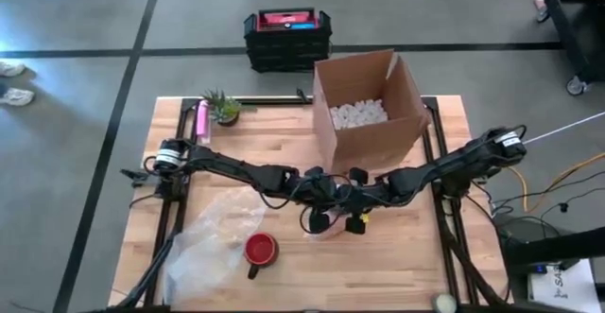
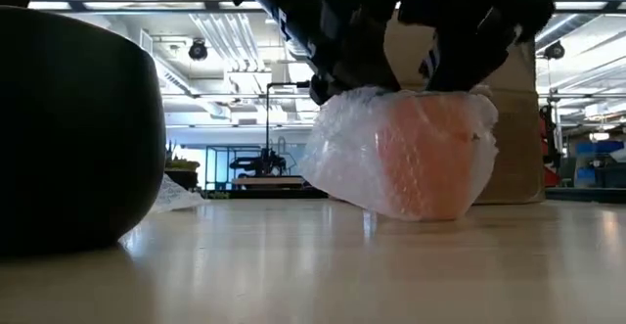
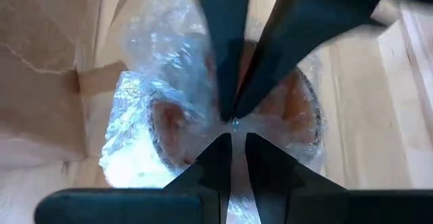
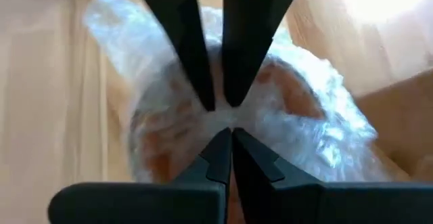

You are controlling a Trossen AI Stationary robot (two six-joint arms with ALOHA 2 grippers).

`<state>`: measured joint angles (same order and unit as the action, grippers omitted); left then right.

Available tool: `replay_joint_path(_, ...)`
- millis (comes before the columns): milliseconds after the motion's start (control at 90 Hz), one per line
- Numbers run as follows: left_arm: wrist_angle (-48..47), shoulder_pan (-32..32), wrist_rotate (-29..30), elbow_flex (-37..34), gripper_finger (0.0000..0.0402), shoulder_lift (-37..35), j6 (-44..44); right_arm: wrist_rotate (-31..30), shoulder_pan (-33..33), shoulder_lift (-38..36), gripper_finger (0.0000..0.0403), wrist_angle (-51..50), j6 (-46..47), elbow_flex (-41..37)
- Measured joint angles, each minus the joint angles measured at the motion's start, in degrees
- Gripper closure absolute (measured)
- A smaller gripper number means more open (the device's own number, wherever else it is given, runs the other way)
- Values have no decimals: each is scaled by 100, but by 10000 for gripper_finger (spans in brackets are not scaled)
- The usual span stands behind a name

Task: Wrap mug
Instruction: Wrap the orange mug with the right transparent bubble wrap

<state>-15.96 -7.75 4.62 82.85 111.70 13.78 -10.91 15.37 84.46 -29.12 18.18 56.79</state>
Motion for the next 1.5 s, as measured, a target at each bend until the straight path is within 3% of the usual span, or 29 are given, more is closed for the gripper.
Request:
replay_joint_path(167, -9, 2, 0, 0, 365, -4, 2, -187, 1, -251, 403, -1545, -70, 722)
replay_joint_path(278, -20, 2, 0, -2, 365, -4, 14, -839, 27, -426, 403, -2544, 149, 982)
replay_joint_path(378, -32, 2, 0, -7, 365, -4, 19, -1433, 23, -587, 403, -3105, 590, 764)
replay_joint_path(500, -47, -7, 0, -9, 365, -2, 25, -1431, 24, -710, 403, -2590, 863, 46)
replay_joint_path(600, -35, -9, -2, -13, 365, -2, 42, -1091, 27, -716, 403, -1425, 849, -443)
replay_joint_path(778, 17, -9, -7, -19, 365, 2, 44, -864, 25, -712, 403, 35, 398, -640)
replay_joint_path(956, 81, -9, -24, -26, 365, 11, 44, -800, 23, -724, 403, 461, 128, -498)
replay_joint_path(1122, 135, -2, -24, -26, 365, 13, 46, -194, 23, -330, 403, 904, 131, -614)
replay_joint_path(1322, 102, -8, -38, -28, 365, -62, 66, -185, 27, 231, 403, 981, 204, -608)
replay_joint_path(1500, 217, -9, 123, -29, 365, -328, -22, -133, 38, 294, 403, 922, 192, -486)
